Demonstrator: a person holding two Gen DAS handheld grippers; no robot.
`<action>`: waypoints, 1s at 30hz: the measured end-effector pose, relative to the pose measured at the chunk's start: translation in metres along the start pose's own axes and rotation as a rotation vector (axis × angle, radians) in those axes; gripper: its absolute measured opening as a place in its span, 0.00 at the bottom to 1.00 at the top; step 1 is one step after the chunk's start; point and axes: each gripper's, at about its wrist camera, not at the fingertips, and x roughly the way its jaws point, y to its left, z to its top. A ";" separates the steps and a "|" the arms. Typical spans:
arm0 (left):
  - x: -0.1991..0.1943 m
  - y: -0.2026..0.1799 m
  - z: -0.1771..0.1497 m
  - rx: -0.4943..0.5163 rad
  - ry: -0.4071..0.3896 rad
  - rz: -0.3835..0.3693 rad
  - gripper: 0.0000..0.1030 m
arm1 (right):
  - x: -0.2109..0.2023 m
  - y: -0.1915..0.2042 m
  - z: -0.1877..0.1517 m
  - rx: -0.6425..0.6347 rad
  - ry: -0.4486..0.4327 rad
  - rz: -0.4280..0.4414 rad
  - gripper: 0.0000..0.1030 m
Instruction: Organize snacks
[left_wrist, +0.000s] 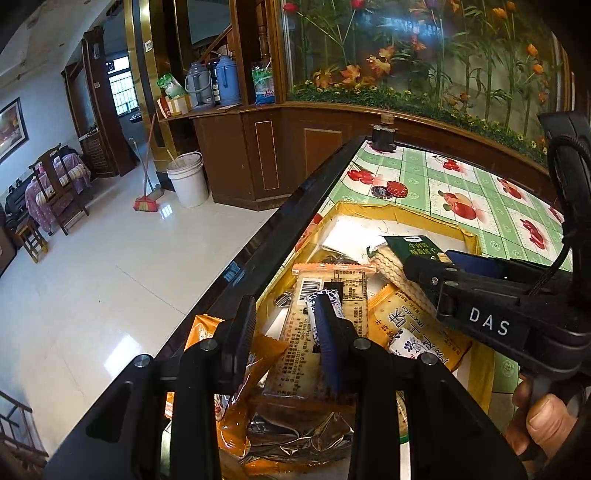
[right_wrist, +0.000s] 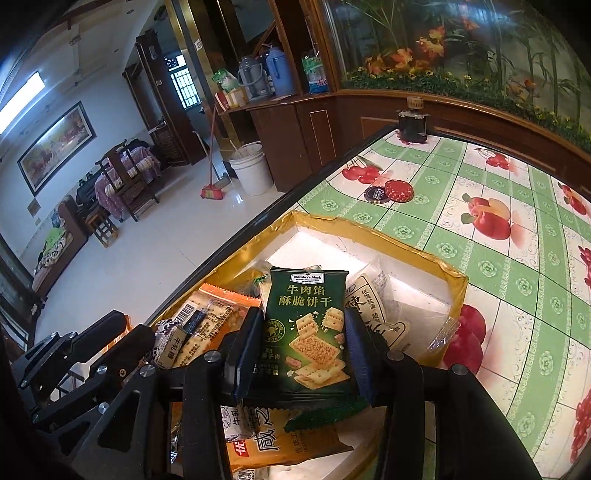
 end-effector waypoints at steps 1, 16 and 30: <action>0.000 0.000 0.000 0.000 -0.001 0.002 0.31 | 0.001 0.000 0.000 -0.003 0.002 -0.006 0.47; -0.006 -0.006 0.001 0.006 0.001 0.029 0.78 | -0.023 -0.003 -0.001 0.011 -0.046 -0.009 0.69; -0.027 -0.014 -0.005 0.015 -0.002 0.024 0.78 | -0.068 -0.014 -0.017 0.061 -0.103 -0.004 0.72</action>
